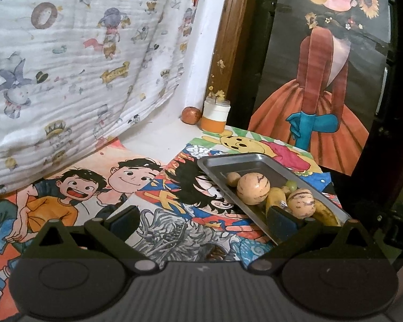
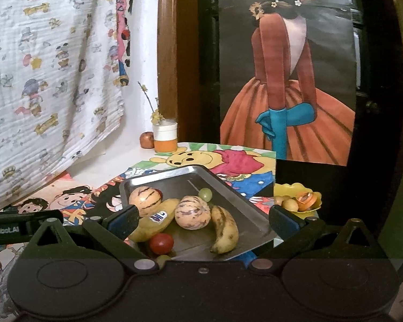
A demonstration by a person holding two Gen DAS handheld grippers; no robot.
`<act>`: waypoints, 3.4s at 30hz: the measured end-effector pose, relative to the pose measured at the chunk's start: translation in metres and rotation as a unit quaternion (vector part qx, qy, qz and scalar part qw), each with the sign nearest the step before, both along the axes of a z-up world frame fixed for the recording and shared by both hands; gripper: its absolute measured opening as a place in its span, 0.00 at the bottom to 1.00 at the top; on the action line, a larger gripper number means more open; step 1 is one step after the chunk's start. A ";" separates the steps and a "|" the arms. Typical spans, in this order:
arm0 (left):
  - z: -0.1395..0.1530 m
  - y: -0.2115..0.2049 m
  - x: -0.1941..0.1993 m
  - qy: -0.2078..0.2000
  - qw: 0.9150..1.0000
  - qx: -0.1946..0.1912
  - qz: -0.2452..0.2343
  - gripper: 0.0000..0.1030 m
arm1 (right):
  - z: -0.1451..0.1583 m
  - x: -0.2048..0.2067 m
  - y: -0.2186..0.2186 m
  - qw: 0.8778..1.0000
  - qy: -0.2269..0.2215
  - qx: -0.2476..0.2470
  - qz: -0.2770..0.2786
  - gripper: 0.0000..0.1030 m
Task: Organize fruits
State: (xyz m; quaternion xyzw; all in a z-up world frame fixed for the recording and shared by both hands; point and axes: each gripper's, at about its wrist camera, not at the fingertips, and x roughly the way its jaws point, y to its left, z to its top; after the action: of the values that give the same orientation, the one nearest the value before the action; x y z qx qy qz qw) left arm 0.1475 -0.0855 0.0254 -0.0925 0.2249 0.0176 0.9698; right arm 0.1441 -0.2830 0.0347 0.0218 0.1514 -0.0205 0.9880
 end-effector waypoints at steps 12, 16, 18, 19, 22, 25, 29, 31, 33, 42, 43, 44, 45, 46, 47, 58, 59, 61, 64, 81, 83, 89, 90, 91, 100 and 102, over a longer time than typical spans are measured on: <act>0.000 0.003 -0.018 -0.006 1.000 0.009 -0.007 1.00 | -0.004 -0.019 0.006 1.000 0.008 0.006 -0.013 1.00; -0.001 0.004 -0.022 -0.007 1.000 0.010 -0.008 1.00 | -0.003 -0.022 0.008 1.000 0.007 0.007 -0.016 0.99; -0.001 0.006 -0.026 -0.008 1.000 0.010 -0.009 1.00 | -0.002 -0.024 0.010 1.000 0.007 0.007 -0.019 1.00; -0.001 0.007 -0.028 -0.009 1.000 0.010 -0.009 1.00 | -0.001 -0.026 0.011 1.000 0.006 0.007 -0.020 1.00; -0.001 0.011 -0.034 -0.012 1.000 0.010 -0.009 1.00 | 0.000 -0.030 0.014 1.000 0.003 0.006 -0.023 1.00; 0.000 0.014 -0.038 -0.014 1.000 0.010 -0.009 1.00 | 0.002 -0.031 0.017 1.000 0.003 0.006 -0.023 1.00; 0.001 0.017 -0.041 -0.016 1.000 0.012 -0.008 1.00 | 0.000 -0.033 0.023 1.000 0.005 0.007 -0.024 1.00; 0.001 0.020 -0.044 -0.016 1.000 0.012 -0.008 1.00 | -0.002 -0.035 0.026 1.000 0.005 0.009 -0.026 1.00; 0.001 0.023 -0.047 -0.017 1.000 0.012 -0.006 1.00 | -0.003 -0.038 0.029 1.000 0.005 0.013 -0.025 1.00; -0.001 0.033 -0.057 -0.016 1.000 0.014 -0.001 1.00 | -0.011 -0.048 0.042 1.000 0.008 0.010 -0.022 1.00; -0.001 0.034 -0.059 -0.016 1.000 0.015 -0.001 1.00 | -0.012 -0.050 0.044 1.000 0.008 0.008 -0.022 1.00; -0.001 0.035 -0.060 -0.016 1.000 0.016 -0.001 1.00 | -0.013 -0.051 0.045 1.000 0.007 0.006 -0.022 1.00; -0.001 0.037 -0.061 -0.016 1.000 0.018 -0.001 1.00 | -0.014 -0.052 0.047 1.000 0.007 0.004 -0.022 1.00; -0.002 0.038 -0.062 -0.016 1.000 0.021 0.001 1.00 | -0.015 -0.054 0.047 1.000 0.006 0.002 -0.023 1.00; -0.002 0.040 -0.063 -0.016 1.000 0.022 0.004 1.00 | -0.015 -0.055 0.049 1.000 0.004 0.000 -0.024 1.00; -0.005 0.058 -0.077 -0.015 0.999 0.031 0.019 1.00 | -0.022 -0.065 0.063 1.000 0.004 0.001 -0.011 1.00; -0.005 0.060 -0.079 -0.014 0.999 0.032 0.020 1.00 | -0.023 -0.066 0.065 1.000 0.006 0.001 -0.008 1.00; -0.006 0.062 -0.082 -0.013 0.999 0.035 0.021 1.00 | -0.026 -0.069 0.070 1.000 0.007 0.001 -0.003 1.00; -0.008 0.065 -0.086 -0.012 0.999 0.038 0.022 1.00 | -0.029 -0.073 0.074 1.000 0.008 -0.002 0.001 1.00; -0.018 0.079 -0.109 0.000 0.998 0.051 0.024 1.00 | -0.041 -0.084 0.091 0.999 0.019 -0.001 0.026 1.00; -0.020 0.081 -0.110 0.003 0.998 0.050 0.027 1.00 | -0.043 -0.085 0.094 0.999 0.022 -0.001 0.029 1.00; -0.024 0.088 -0.114 0.008 0.998 0.047 0.031 1.00 | -0.046 -0.086 0.098 0.999 0.024 -0.001 0.035 1.00; -0.025 0.089 -0.115 0.008 0.998 0.046 0.032 1.00 | -0.046 -0.086 0.098 0.999 0.024 -0.001 0.035 1.00; -0.026 0.090 -0.115 0.009 0.998 0.045 0.032 1.00 | -0.047 -0.086 0.098 0.999 0.025 0.000 0.036 1.00; -0.029 0.094 -0.118 0.012 0.999 0.039 0.036 1.00 | -0.050 -0.085 0.102 0.999 0.033 -0.002 0.040 1.00; -0.029 0.095 -0.117 0.013 0.999 0.039 0.036 1.00 | -0.051 -0.085 0.102 0.999 0.034 -0.002 0.041 1.00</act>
State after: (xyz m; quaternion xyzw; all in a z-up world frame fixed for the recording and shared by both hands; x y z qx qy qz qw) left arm 0.0302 0.0091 -0.0035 -0.0629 0.2329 0.0628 0.9684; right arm 0.0591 -0.1813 -0.0161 0.0129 0.1853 0.0186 0.9824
